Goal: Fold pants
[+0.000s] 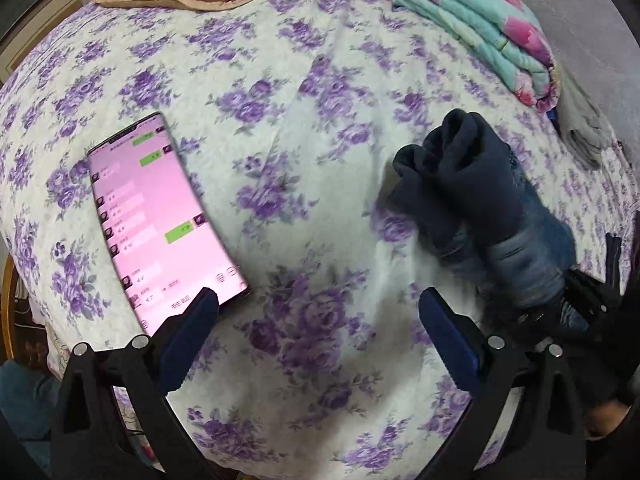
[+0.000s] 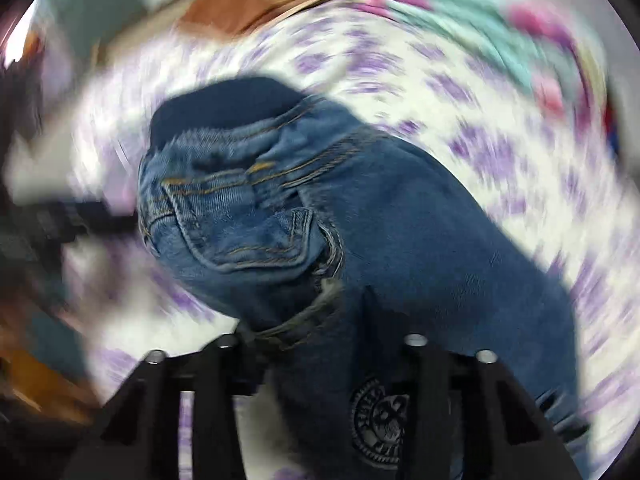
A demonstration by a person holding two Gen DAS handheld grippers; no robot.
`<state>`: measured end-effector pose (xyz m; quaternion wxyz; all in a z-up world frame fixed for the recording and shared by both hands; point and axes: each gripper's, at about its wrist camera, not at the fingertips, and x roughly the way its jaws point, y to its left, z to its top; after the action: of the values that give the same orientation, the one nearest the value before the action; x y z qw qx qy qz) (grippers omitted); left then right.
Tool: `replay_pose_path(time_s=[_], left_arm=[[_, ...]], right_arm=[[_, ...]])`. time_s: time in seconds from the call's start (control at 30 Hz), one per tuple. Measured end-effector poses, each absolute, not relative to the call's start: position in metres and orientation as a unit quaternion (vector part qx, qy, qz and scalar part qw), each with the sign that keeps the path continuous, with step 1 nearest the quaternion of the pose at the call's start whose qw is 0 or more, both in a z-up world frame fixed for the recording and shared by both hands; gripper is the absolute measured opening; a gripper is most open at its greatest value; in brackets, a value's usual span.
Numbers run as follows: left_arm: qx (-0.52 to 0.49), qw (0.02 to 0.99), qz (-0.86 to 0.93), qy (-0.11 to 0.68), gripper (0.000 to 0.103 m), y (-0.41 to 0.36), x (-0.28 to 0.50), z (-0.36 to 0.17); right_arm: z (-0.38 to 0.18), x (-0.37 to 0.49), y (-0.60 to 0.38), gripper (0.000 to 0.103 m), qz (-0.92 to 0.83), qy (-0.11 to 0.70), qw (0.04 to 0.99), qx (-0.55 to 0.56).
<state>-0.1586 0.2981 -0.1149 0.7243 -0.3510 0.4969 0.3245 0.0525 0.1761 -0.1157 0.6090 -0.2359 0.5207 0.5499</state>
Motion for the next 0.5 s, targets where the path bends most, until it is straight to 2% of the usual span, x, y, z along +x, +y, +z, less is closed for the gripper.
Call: replay_pose_path(time_s=[0.13, 0.3, 0.5], left_arm=[[-0.345, 0.742, 0.293, 0.494, 0.098, 0.292, -0.142, -0.105], [-0.382, 0.763, 0.231, 0.468, 0.098, 0.288, -0.117, -0.089], [-0.494, 0.744, 0.177, 0.414, 0.098, 0.301, -0.097, -0.084]], right_arm=[[-0.118, 0.088, 0.158, 0.031, 0.548, 0.592, 0.581, -0.113], [-0.118, 0.087, 0.158, 0.031, 0.551, 0.587, 0.581, -0.119], [-0.119, 0.082, 0.156, 0.031, 0.555, 0.579, 0.584, -0.127]])
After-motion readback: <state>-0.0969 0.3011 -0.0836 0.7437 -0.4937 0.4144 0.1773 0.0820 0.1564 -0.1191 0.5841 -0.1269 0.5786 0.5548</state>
